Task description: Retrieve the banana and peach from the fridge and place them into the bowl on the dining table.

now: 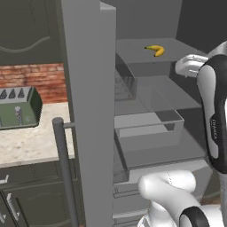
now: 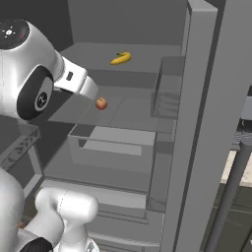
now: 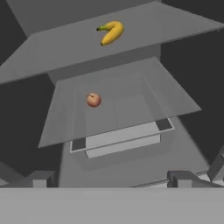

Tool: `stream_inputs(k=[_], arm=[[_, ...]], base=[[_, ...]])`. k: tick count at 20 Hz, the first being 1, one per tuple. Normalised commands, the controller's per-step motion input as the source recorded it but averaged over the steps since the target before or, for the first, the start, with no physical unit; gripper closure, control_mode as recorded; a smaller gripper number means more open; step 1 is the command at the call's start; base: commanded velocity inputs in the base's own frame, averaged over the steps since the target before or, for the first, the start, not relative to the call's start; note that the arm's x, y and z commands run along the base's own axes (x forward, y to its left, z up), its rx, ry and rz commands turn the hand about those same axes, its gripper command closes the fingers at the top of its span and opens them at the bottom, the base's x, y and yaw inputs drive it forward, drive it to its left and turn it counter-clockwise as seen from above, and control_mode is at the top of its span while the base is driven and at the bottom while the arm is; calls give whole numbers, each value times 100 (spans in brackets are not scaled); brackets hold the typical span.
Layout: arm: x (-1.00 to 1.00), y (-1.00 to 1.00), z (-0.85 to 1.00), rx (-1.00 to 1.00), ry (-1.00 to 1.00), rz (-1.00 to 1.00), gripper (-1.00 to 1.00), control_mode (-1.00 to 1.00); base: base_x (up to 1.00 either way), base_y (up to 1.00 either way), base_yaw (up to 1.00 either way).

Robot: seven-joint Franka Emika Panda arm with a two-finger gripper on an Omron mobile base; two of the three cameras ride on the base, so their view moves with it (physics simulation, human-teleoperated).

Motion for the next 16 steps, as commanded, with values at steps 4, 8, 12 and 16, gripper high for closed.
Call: stream_inputs(k=[4, 8, 12, 16], arm=[[64, 2, -11, -4, -8, 1, -100, -100], [53, 0, -43, -4, -28, 0, -100, -100], [54, 0, -20, -4, -38, 0, -100, -100], [47, 0, 14, -2, -7, 0, -100, -100]], base=[[0, 0, 0], [0, 0, 0], [0, 0, 0], [0, 0, 0]])
